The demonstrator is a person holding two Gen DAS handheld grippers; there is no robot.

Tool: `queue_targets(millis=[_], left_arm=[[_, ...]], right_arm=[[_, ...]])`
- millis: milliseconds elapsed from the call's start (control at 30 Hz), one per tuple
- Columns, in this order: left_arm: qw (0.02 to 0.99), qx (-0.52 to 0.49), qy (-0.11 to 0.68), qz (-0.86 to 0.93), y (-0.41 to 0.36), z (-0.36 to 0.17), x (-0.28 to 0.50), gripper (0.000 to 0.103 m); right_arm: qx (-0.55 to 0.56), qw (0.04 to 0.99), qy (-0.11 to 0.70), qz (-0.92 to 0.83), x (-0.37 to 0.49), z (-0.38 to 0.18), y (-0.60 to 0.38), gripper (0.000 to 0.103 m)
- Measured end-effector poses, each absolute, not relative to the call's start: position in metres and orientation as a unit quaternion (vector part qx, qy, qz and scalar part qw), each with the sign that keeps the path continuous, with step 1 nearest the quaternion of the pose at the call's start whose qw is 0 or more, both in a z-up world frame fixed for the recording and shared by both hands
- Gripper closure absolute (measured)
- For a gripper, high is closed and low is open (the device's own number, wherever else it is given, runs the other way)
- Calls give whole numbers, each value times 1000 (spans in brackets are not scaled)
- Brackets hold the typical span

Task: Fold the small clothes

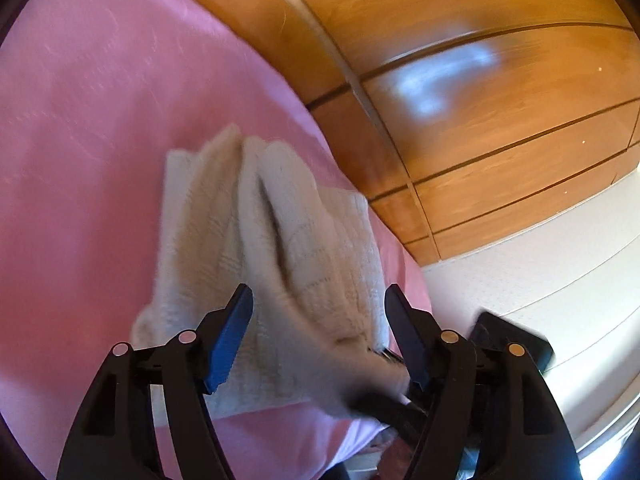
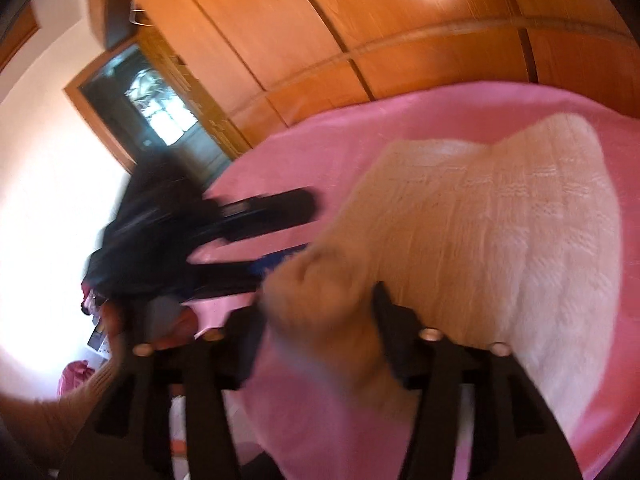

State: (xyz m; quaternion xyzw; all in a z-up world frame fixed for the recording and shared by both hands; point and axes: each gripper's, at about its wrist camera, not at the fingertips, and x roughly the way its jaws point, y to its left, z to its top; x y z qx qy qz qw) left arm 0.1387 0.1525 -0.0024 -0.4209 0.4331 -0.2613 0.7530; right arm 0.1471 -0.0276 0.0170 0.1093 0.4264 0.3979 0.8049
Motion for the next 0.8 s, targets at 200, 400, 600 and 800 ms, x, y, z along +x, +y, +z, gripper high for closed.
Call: queue_targets(millis=[200, 400, 600, 800], left_arm=[[748, -392, 474, -247, 125, -11, 162, 34], [791, -305, 476, -234, 100, 8, 169, 77], [848, -241, 417, -220, 117, 57, 148, 81], [857, -182, 459, -146, 131, 10, 144, 81]], right_arm=[[124, 826, 418, 357, 112, 23, -94, 33], [155, 845, 428, 282, 103, 3, -144, 33], [180, 852, 393, 294, 104, 34, -155, 34], [137, 859, 383, 311, 138, 39, -97, 36]])
